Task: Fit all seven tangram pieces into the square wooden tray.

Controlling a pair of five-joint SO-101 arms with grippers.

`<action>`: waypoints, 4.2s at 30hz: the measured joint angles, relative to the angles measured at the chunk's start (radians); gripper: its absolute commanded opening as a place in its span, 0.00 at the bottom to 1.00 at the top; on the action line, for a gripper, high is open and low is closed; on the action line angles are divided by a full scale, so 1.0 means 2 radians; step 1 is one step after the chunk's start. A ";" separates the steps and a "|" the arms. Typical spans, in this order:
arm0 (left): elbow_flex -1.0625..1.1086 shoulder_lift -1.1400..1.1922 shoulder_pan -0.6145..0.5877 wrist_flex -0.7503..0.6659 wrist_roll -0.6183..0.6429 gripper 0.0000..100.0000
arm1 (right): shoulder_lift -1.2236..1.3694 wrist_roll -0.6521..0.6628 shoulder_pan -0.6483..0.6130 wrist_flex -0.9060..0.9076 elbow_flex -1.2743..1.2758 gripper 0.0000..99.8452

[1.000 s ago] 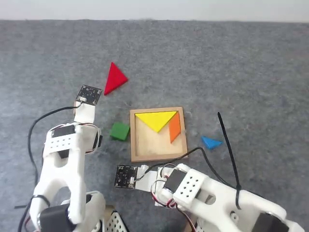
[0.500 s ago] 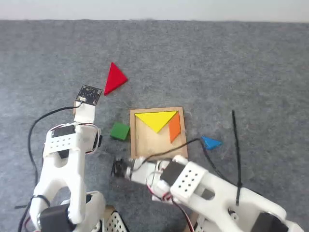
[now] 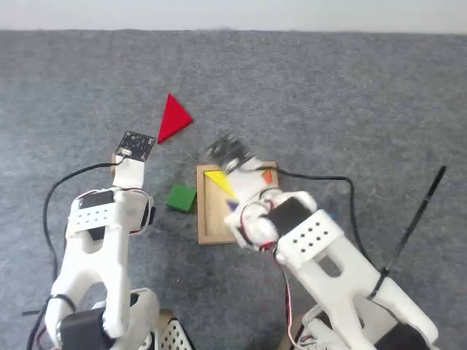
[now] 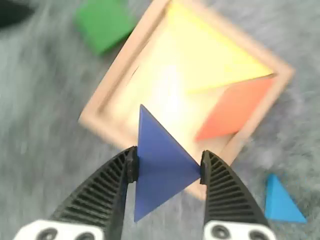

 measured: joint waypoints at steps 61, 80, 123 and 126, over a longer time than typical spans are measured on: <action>0.000 0.000 0.000 0.000 -0.012 0.14 | 0.114 -0.087 0.128 -0.015 -0.059 0.02; 0.006 0.000 0.000 0.000 -0.013 0.14 | 0.112 -0.025 0.147 -0.111 0.015 0.01; 0.006 0.000 0.000 0.000 -0.014 0.13 | 0.164 -0.068 0.131 -0.044 0.005 0.01; 0.006 0.000 0.000 0.000 -0.014 0.13 | 0.164 -0.068 0.127 -0.032 0.002 0.01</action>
